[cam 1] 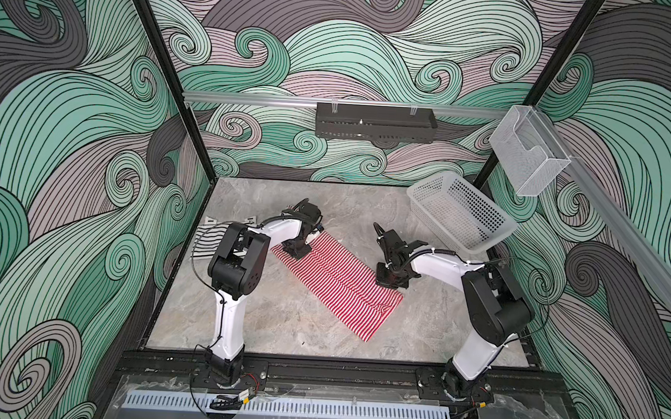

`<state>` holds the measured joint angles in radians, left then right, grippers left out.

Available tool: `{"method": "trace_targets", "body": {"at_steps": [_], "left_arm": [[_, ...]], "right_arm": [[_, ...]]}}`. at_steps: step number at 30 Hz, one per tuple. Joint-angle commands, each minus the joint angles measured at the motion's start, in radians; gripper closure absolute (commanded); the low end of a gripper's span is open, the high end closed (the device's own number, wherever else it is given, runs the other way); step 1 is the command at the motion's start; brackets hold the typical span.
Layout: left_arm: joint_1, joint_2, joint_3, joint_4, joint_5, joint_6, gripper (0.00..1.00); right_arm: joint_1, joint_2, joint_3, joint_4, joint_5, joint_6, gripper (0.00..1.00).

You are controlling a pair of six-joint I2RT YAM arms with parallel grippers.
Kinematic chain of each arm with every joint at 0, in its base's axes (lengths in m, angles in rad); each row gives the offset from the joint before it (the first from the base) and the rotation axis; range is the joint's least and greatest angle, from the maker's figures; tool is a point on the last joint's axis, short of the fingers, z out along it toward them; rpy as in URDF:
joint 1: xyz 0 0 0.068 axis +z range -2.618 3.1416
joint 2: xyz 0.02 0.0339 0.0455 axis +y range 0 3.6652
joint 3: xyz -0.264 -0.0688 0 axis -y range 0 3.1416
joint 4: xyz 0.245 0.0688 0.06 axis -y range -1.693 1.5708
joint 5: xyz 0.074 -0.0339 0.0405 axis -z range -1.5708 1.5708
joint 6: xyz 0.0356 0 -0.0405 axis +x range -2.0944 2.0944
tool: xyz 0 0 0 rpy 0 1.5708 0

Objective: Fold and stack tank tops
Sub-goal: Rotate the tank top at the center of the table.

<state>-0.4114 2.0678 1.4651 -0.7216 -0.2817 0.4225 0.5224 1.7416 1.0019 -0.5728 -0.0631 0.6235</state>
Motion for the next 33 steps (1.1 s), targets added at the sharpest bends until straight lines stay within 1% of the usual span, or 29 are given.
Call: {"method": "trace_targets", "body": {"at_steps": [1, 3, 6, 9, 11, 14, 16, 19, 22, 24, 25, 27, 28, 29, 30, 31, 33], "left_arm": [[-0.009, 0.087, 0.105, -0.017, -0.035, 0.017, 0.82], [-0.01, 0.143, 0.191, -0.029, -0.041, 0.03, 0.82], [-0.011, 0.25, 0.372, -0.067, -0.055, 0.045, 0.82], [-0.011, 0.374, 0.592, -0.109, -0.085, 0.053, 0.82], [-0.011, 0.469, 0.761, -0.14, -0.124, 0.06, 0.82], [-0.011, 0.584, 0.971, -0.184, -0.165, 0.078, 0.82], [-0.012, 0.618, 1.027, -0.169, -0.174, 0.1, 0.82], [-0.012, 0.607, 0.996, -0.094, -0.193, 0.13, 0.81], [-0.007, 0.548, 0.964, -0.077, -0.208, 0.099, 0.81], [-0.003, 0.482, 0.919, -0.087, -0.204, 0.058, 0.81], [-0.002, 0.434, 0.875, -0.089, -0.187, 0.04, 0.81], [-0.002, 0.321, 0.75, -0.062, -0.146, 0.017, 0.81], [-0.004, 0.254, 0.667, -0.041, -0.119, 0.013, 0.81], [-0.007, 0.186, 0.579, -0.019, -0.094, 0.006, 0.8], [-0.01, 0.13, 0.506, -0.001, -0.068, 0.005, 0.8], [-0.014, 0.068, 0.418, 0.016, -0.045, 0.007, 0.8], [-0.028, -0.038, 0.259, 0.047, -0.021, 0.018, 0.79]], "right_arm": [[0.014, -0.011, -0.083, -0.022, -0.002, 0.042, 0.91], [0.032, -0.029, -0.109, -0.021, 0.002, 0.06, 0.91], [0.074, -0.054, -0.138, -0.02, 0.006, 0.104, 0.91], [0.141, -0.059, -0.145, -0.004, -0.004, 0.158, 0.92], [0.198, -0.039, -0.129, 0.003, -0.011, 0.188, 0.92], [0.275, 0.004, -0.098, 0.007, -0.023, 0.233, 0.92], [0.324, 0.028, -0.08, 0.022, -0.039, 0.261, 0.92], [0.38, 0.054, -0.042, -0.003, -0.029, 0.28, 0.92], [0.389, 0.019, -0.038, -0.027, 0.005, 0.283, 0.91], [0.387, -0.029, -0.038, -0.034, 0.027, 0.272, 0.86], [0.387, -0.052, -0.033, -0.039, 0.029, 0.264, 0.82], [0.387, -0.088, -0.025, -0.044, 0.025, 0.256, 0.7], [0.386, -0.106, -0.027, -0.047, 0.021, 0.257, 0.62], [0.385, -0.12, -0.031, -0.047, 0.016, 0.257, 0.57], [0.383, -0.13, -0.036, -0.052, 0.014, 0.257, 0.55], [0.378, -0.139, -0.045, -0.054, 0.009, 0.257, 0.51], [0.365, -0.152, -0.077, -0.048, -0.011, 0.26, 0.49]]}}
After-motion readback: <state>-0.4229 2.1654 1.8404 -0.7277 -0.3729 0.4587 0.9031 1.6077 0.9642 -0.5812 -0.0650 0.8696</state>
